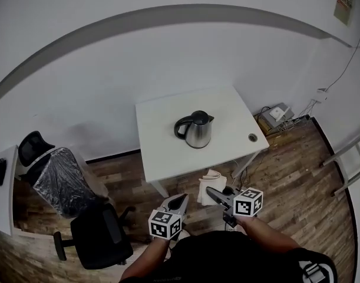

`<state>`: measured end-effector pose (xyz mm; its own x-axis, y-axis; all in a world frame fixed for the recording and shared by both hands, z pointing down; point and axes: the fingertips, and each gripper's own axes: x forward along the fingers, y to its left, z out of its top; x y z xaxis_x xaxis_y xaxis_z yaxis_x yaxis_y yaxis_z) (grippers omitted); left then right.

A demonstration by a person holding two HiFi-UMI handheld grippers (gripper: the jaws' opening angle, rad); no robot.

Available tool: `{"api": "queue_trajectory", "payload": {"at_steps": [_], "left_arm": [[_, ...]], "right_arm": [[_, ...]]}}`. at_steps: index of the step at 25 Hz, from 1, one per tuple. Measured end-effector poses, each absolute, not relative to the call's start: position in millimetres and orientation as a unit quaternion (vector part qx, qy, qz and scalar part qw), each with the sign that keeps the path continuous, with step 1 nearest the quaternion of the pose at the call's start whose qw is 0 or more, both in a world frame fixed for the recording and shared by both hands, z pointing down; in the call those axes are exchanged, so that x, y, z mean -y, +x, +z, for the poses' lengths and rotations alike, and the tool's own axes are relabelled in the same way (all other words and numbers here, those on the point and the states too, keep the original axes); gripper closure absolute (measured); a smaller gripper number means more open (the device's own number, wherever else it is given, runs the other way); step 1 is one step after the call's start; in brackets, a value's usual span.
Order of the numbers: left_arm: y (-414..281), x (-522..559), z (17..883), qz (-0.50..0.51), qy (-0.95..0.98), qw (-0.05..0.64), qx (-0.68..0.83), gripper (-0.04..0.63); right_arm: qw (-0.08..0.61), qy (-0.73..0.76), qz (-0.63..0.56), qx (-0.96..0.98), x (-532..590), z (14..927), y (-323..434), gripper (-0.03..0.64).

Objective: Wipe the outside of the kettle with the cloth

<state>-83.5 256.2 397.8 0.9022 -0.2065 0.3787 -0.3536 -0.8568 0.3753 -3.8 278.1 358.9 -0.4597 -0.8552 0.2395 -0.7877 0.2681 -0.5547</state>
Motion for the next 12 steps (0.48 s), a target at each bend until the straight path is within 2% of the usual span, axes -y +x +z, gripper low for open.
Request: {"api": "queue_trajectory", "payload": {"at_steps": [3, 7, 12], "left_arm": [[-57, -276, 395, 0.155, 0.946, 0.229, 0.171, 0.589], [-10, -290, 380, 0.134, 0.947, 0.216, 0.195, 0.589], [10, -316, 391, 0.151, 0.931, 0.255, 0.211, 0.589]], "right_arm": [[0.018, -0.528, -0.296, -0.796, -301, 358, 33, 0.519], [0.004, -0.532, -0.283, -0.798, -317, 360, 90, 0.52], [0.001, -0.53, -0.284, -0.799, -337, 367, 131, 0.52]]}}
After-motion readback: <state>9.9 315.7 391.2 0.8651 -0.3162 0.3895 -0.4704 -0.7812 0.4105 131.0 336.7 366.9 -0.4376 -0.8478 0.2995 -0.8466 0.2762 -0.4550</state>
